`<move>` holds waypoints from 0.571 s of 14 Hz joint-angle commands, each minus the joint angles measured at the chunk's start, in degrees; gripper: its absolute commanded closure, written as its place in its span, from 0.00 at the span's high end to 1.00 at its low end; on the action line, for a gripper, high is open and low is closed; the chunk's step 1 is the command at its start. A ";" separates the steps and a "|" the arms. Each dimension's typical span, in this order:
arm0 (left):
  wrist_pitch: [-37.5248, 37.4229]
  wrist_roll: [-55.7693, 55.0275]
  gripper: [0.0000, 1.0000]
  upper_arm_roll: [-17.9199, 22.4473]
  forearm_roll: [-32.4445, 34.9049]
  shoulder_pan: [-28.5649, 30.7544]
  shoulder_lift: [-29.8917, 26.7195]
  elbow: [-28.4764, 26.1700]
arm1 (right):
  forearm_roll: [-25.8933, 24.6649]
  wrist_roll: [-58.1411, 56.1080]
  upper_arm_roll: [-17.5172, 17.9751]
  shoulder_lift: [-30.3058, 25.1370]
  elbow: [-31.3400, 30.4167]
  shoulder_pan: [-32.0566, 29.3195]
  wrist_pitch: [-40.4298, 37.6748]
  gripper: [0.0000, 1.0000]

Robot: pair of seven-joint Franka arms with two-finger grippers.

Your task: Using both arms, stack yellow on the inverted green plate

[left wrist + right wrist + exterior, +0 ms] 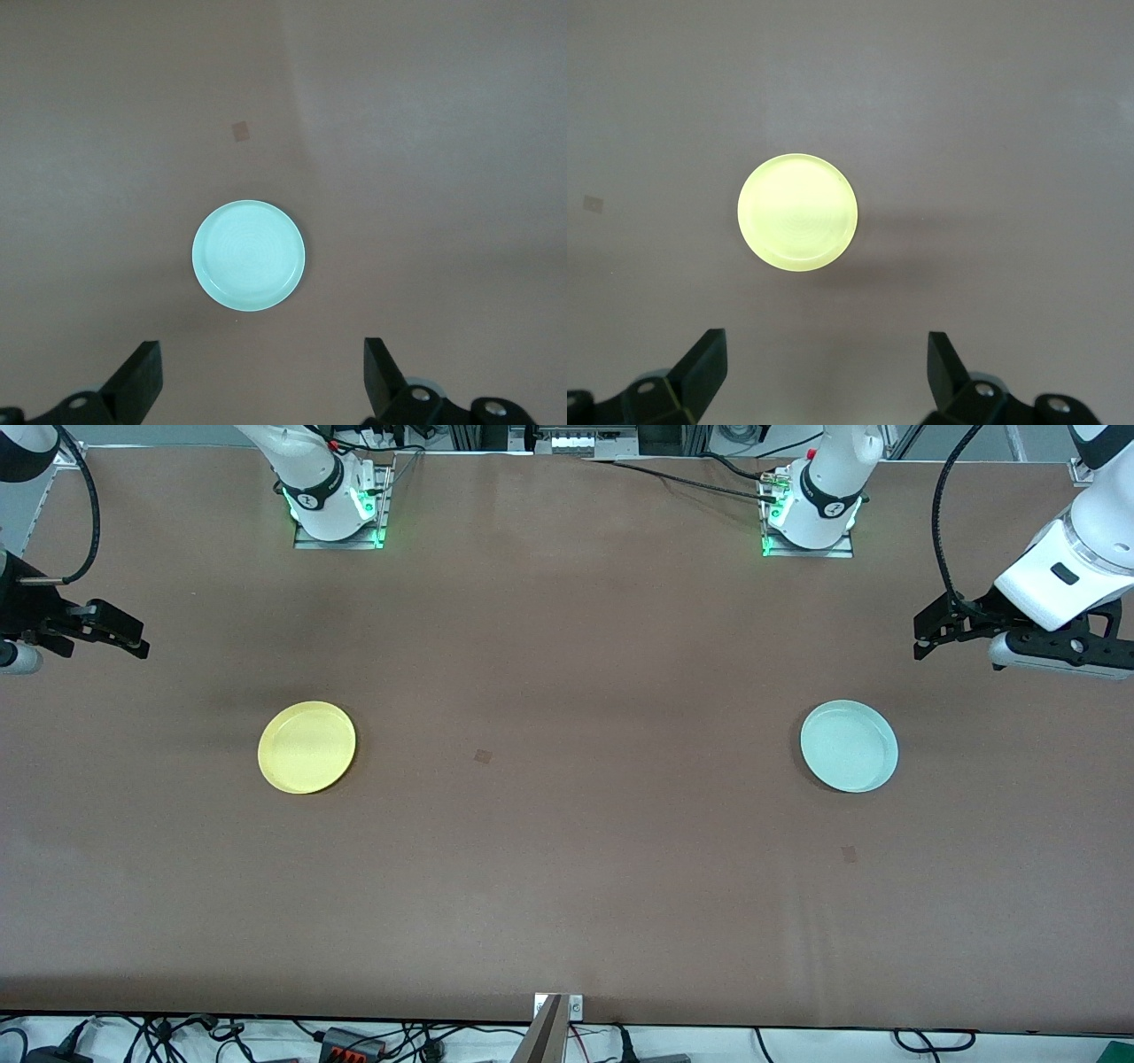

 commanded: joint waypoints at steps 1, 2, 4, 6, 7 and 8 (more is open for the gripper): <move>-1.19 0.90 1.00 0.02 -0.87 -0.05 -0.27 0.81 | -0.50 -0.32 0.12 -0.36 -0.19 -0.05 -0.09 1.00; -1.28 0.90 1.00 0.02 -0.87 -0.05 -0.27 0.81 | -0.41 -0.32 0.12 -0.27 -0.10 -0.05 0.08 1.00; -1.28 0.90 1.00 0.02 -0.87 -0.05 -0.27 0.81 | -0.06 -0.15 0.03 0.69 0.42 -0.05 0.26 1.00; -1.37 0.90 1.00 0.02 -0.87 0.13 -0.27 0.81 | -0.06 -0.23 0.03 0.96 0.51 -0.13 0.35 1.00; -1.80 0.90 1.00 0.02 -0.87 0.13 -0.27 0.81 | -0.06 -0.23 0.03 1.14 0.69 -0.05 0.44 1.00; -2.07 0.81 1.00 0.02 -0.87 0.13 -0.35 0.81 | -0.06 -0.15 0.03 1.31 0.69 -0.05 0.78 1.00</move>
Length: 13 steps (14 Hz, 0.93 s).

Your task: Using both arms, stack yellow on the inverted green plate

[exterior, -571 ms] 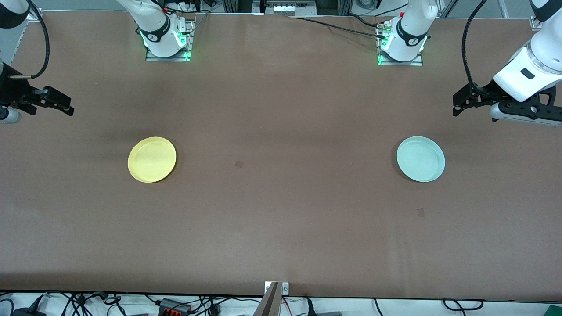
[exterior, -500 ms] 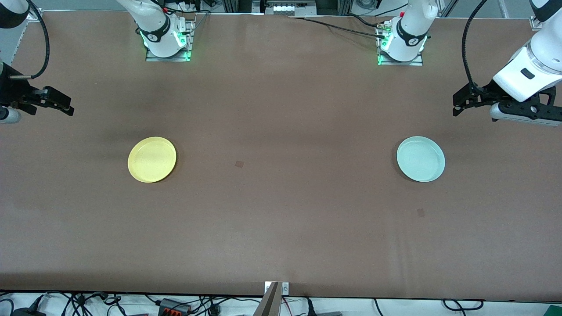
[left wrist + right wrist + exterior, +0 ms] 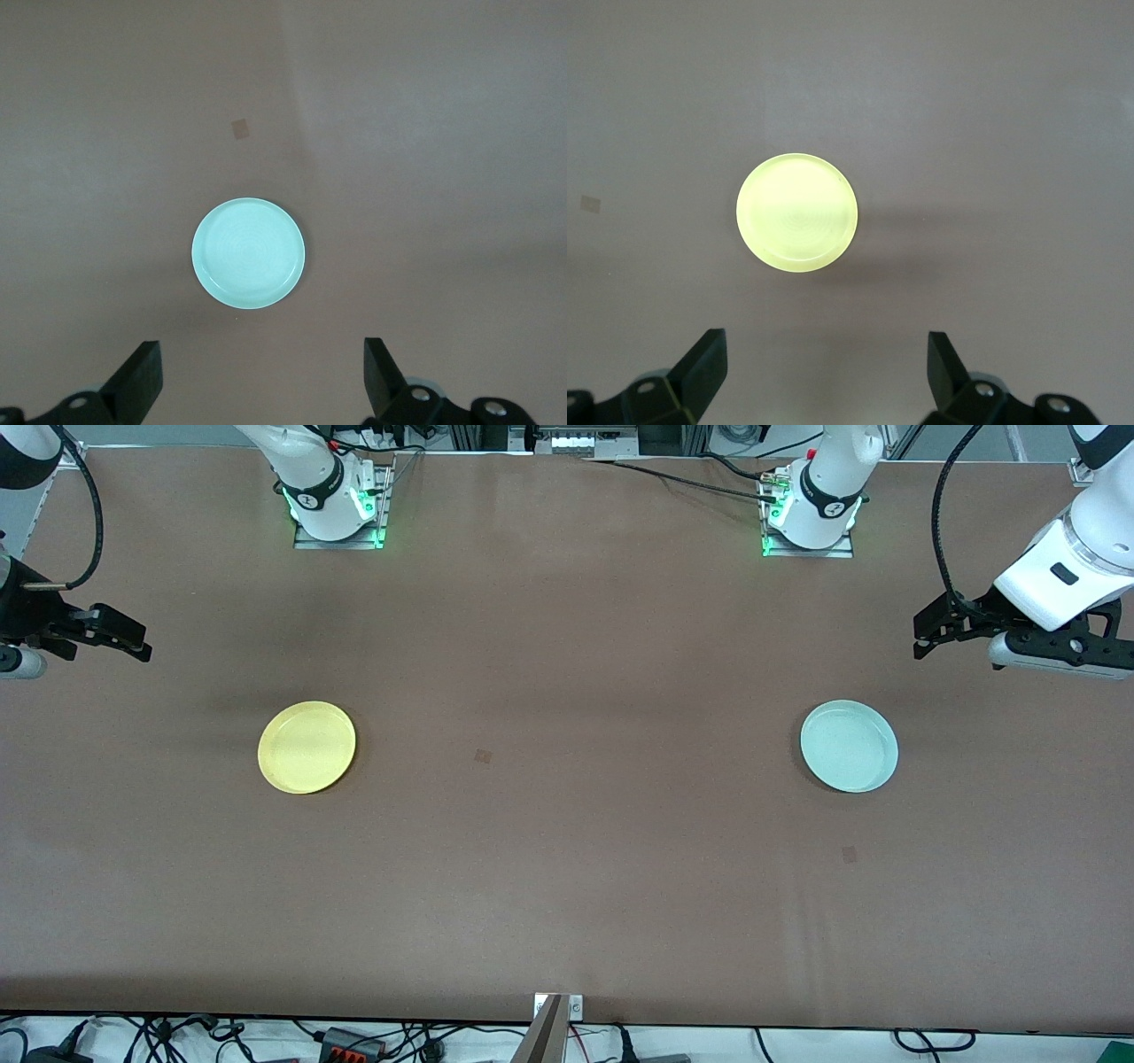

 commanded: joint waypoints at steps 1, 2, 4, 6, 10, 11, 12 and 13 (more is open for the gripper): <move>-1.56 0.81 1.00 0.02 -0.87 0.13 -0.27 0.81 | -0.06 -0.15 0.03 0.72 0.69 0.05 1.06 1.00; -1.56 0.81 1.00 0.02 -0.87 0.13 -0.27 0.81 | 0.02 -0.15 0.03 0.99 0.69 0.05 1.67 1.00; -1.56 0.81 1.00 0.02 -0.87 0.13 -0.35 0.81 | 0.11 -0.06 0.03 1.43 0.69 -0.04 1.86 1.00; -2.25 0.81 1.00 0.28 -0.87 0.30 -0.35 0.72 | 0.03 -0.06 0.03 1.34 0.69 -0.21 1.24 1.00; -3.05 0.72 1.00 0.28 -0.87 0.30 -0.35 0.81 | 0.03 -0.06 -0.32 2.04 0.69 -0.48 1.24 1.00; -3.05 0.63 1.00 0.37 -0.96 0.30 -0.35 0.81 | 0.03 -0.06 -0.32 2.13 0.60 -0.39 1.24 1.00; -3.14 0.28 1.00 0.54 -1.05 0.30 -0.44 1.07 | 0.11 -0.06 -0.32 2.57 0.60 -0.39 1.76 1.00; -3.22 -0.94 1.00 0.46 -0.96 0.30 -0.18 1.85 | 0.11 -0.06 -0.32 2.92 0.60 -0.48 1.68 1.00</move>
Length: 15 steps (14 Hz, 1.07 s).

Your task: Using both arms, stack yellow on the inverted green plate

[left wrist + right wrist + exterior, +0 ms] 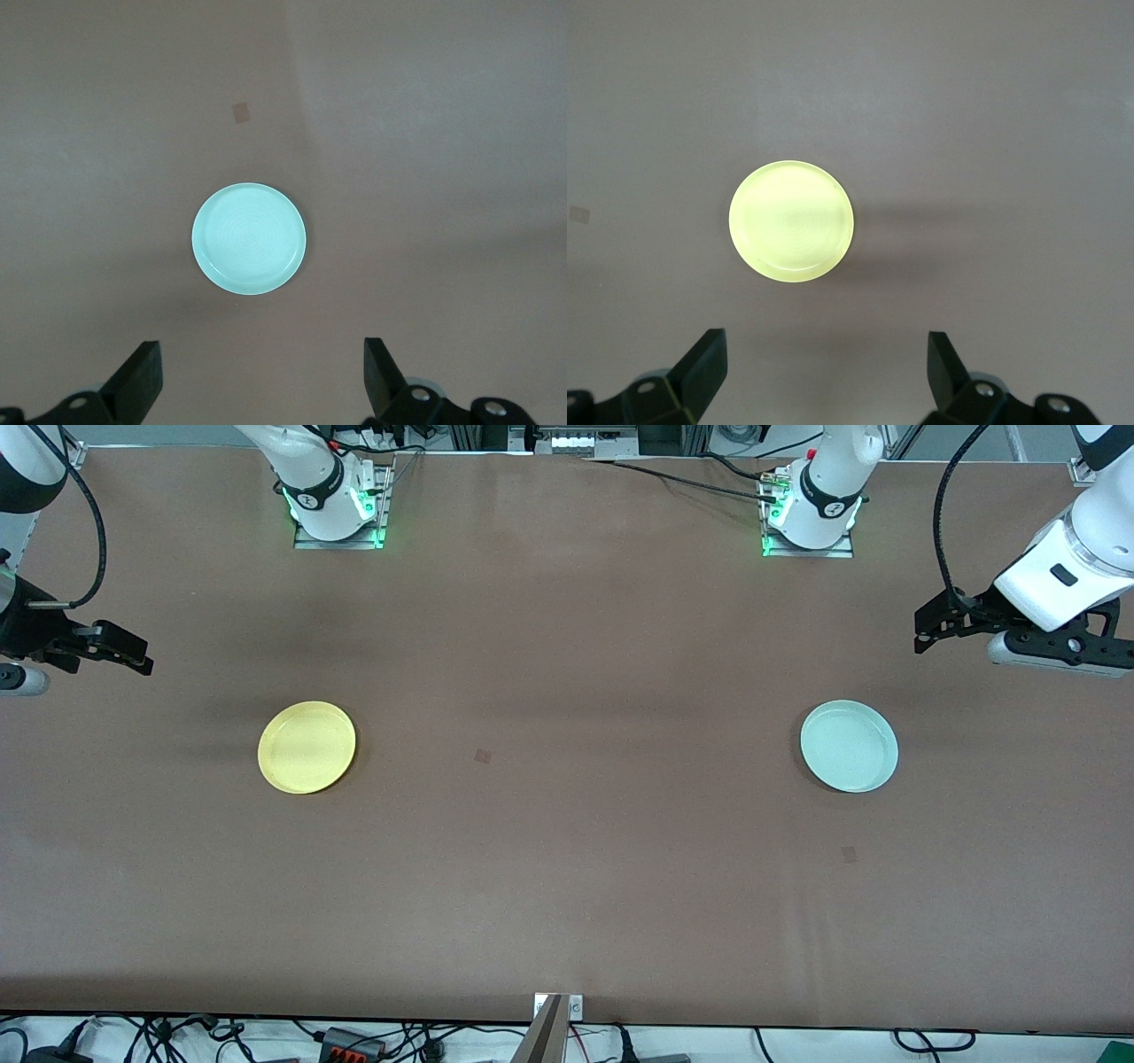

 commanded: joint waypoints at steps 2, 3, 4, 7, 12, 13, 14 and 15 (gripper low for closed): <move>-1.35 -3.90 1.00 0.27 -0.96 0.11 1.05 2.56 | 0.11 -0.08 0.15 2.19 0.57 -0.33 0.05 1.00; -1.44 -4.09 1.00 0.35 -0.96 0.02 2.36 4.22 | 0.11 -0.08 0.15 3.68 0.57 -0.16 0.14 1.00; -2.22 -4.01 1.00 0.62 -0.96 0.11 3.77 5.72 | -0.07 -0.17 0.15 5.09 0.66 0.10 0.14 1.00; -4.86 -4.18 1.00 0.80 -1.13 0.20 6.32 8.27 | 0.11 -0.08 0.24 7.38 0.66 0.11 1.01 1.00; -5.57 -2.96 1.00 0.97 -1.05 3.26 11.16 9.86 | 2.56 0.01 0.32 9.23 0.75 -0.24 1.81 1.00; -5.66 -2.34 1.00 0.97 -1.05 5.01 12.12 9.34 | 3.09 -0.08 0.24 9.41 0.75 -0.42 1.81 1.00; -5.66 -1.82 1.00 1.06 -0.96 5.73 13.18 9.07 | 2.75 -0.17 0.24 9.67 0.75 -0.25 1.90 1.00; -5.31 -1.72 1.00 0.97 -0.96 7.13 14.75 8.90 | 2.66 -0.26 0.24 10.11 0.84 -0.25 1.90 1.00</move>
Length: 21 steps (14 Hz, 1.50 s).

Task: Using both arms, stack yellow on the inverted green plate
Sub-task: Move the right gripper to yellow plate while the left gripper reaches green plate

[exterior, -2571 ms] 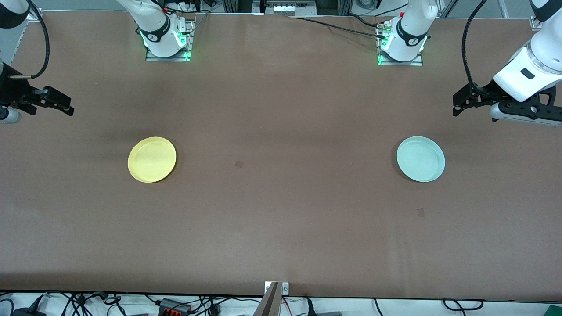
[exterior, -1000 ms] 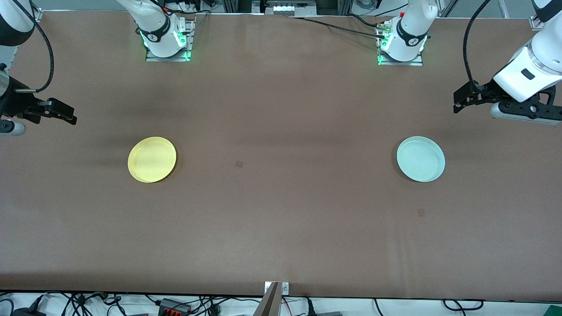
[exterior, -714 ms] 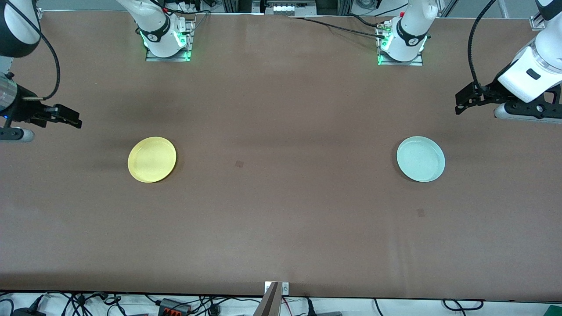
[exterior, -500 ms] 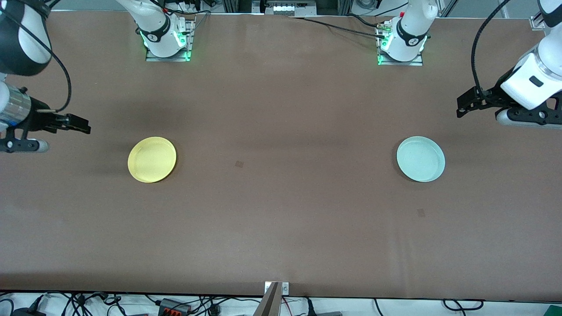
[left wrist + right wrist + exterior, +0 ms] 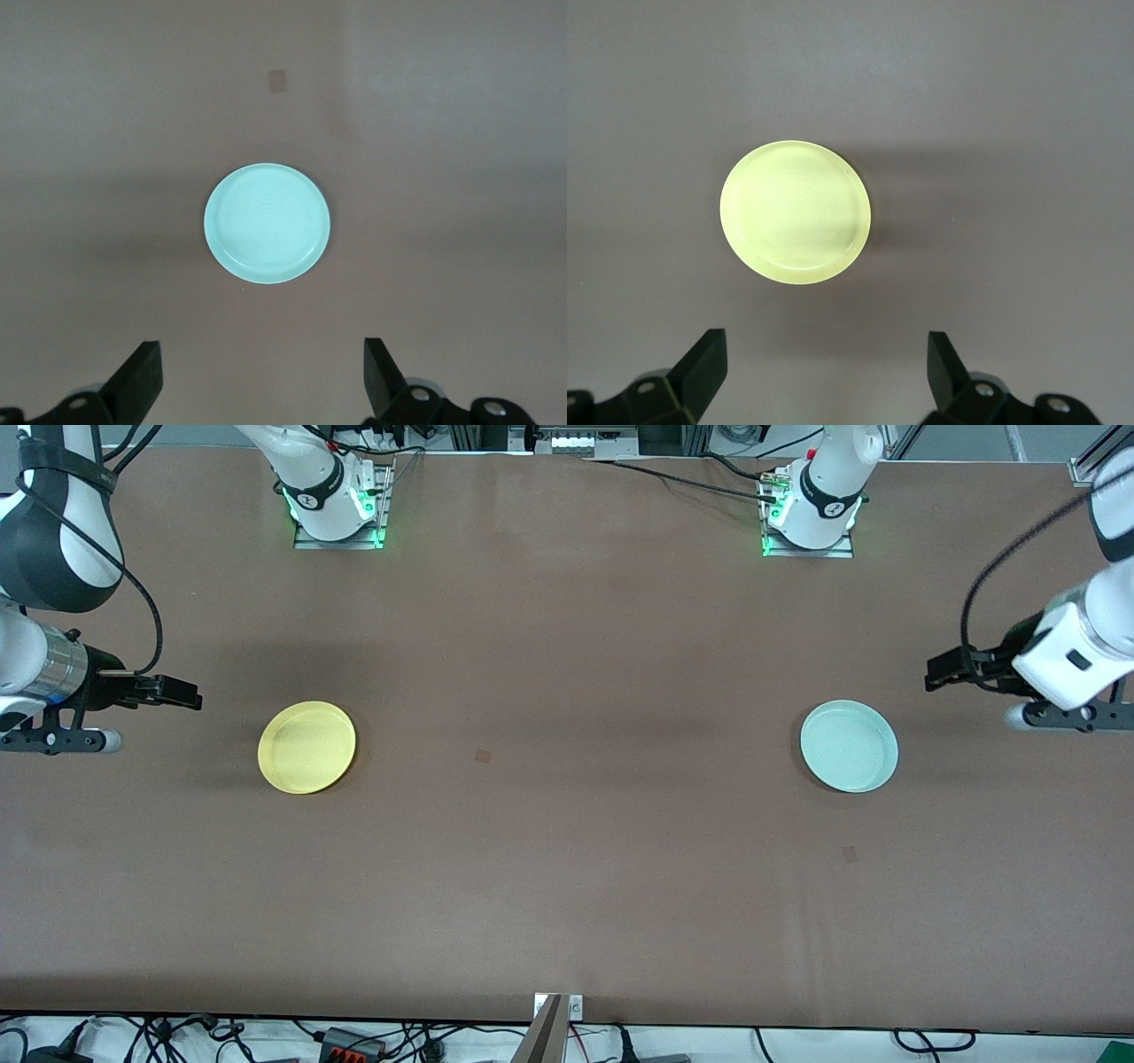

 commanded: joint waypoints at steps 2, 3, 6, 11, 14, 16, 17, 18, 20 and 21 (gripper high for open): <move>1.32 1.61 1.00 -0.02 -0.96 3.43 6.92 1.66 | 1.03 -0.36 0.07 4.53 1.08 -0.50 -0.23 1.00; 4.04 3.00 1.00 0.07 -0.96 3.43 8.16 0.70 | 1.12 -0.62 -0.10 6.20 1.08 -0.85 -0.06 1.00; 15.10 10.29 1.00 -0.02 -0.96 5.62 9.49 -5.70 | 1.56 -0.80 -0.02 11.12 1.08 -3.57 0.03 1.00; 33.14 25.12 0.93 -0.28 -1.31 8.26 10.10 -20.47 | 1.65 -0.80 -0.02 18.86 1.08 -4.72 0.29 1.00; 33.51 28.06 0.84 -0.81 -1.92 10.28 12.82 -23.65 | 3.83 -0.89 -0.02 22.91 1.00 -6.11 1.78 1.00; 33.85 31.47 0.80 -1.08 -3.84 12.21 15.45 -23.74 | 5.69 -0.97 -0.02 24.93 0.91 -7.17 2.83 1.00; 35.08 34.27 0.80 -1.08 -7.16 12.83 16.42 -23.74 | 5.69 -1.06 -0.02 25.64 0.82 -7.18 3.62 1.00; 35.44 36.82 0.80 -0.99 -9.81 13.01 17.74 -23.74 | 5.69 -1.06 -0.02 26.43 0.82 -7.18 4.06 1.00; 36.40 39.56 0.80 -0.99 -13.25 14.24 19.85 -23.65 | 5.78 -0.97 -0.02 27.05 0.56 -7.35 4.33 1.00; 38.15 41.05 0.75 -0.99 -13.35 14.51 20.38 -23.65 | 5.78 -0.97 -0.02 27.75 0.47 -7.61 4.25 1.00</move>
